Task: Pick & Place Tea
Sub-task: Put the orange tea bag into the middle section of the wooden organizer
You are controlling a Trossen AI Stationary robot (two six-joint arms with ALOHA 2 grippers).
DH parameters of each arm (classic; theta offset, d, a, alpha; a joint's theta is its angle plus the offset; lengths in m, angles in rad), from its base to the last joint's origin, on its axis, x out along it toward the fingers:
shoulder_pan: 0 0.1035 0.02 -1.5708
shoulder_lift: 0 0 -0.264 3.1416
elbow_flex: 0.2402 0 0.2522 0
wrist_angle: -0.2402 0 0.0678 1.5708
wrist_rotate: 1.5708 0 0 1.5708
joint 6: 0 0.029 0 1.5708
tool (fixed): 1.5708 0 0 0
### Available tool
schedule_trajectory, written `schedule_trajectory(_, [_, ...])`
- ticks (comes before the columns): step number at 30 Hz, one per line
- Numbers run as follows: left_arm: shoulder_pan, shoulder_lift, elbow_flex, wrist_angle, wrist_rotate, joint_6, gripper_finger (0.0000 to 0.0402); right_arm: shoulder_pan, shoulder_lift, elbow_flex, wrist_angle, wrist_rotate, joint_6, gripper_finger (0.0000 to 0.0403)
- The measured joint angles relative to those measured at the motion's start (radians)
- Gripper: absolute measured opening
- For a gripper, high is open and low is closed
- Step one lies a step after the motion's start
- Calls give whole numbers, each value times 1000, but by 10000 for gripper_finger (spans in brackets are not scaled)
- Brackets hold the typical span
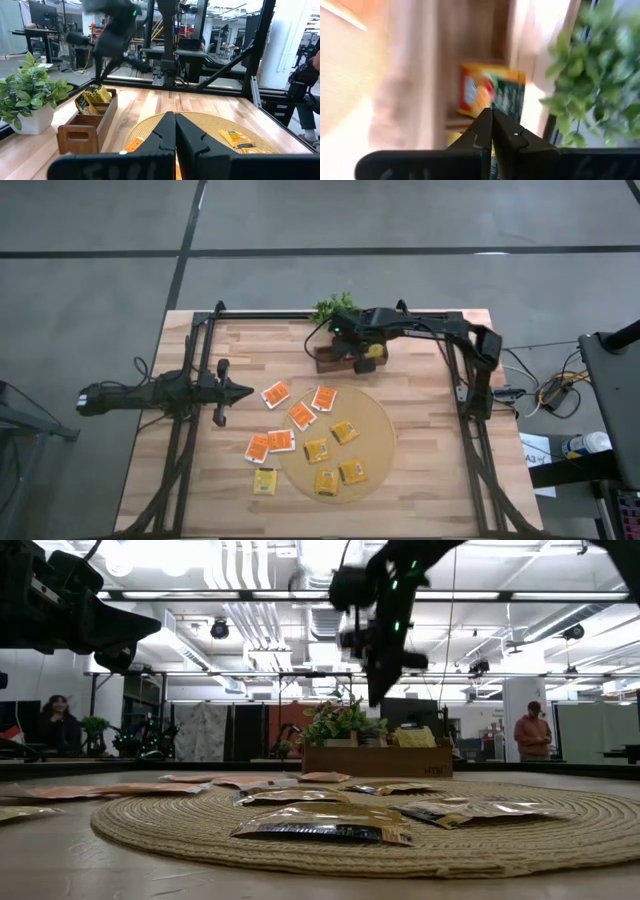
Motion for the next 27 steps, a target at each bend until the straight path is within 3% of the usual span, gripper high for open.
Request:
schedule_trajectory(5, [0,0,0,0,0,0,0,48,-102,0,3,-115,31,8])
schedule_trajectory(10, [-1,0,0,0,0,0,0,109,-175,0,20,-115,111,8])
schedule_trajectory(21, [0,0,0,0,0,0,0,296,-175,-5,62,-121,223,9])
schedule_trajectory(27, [0,0,0,0,0,0,0,312,-172,-26,73,-256,216,43])
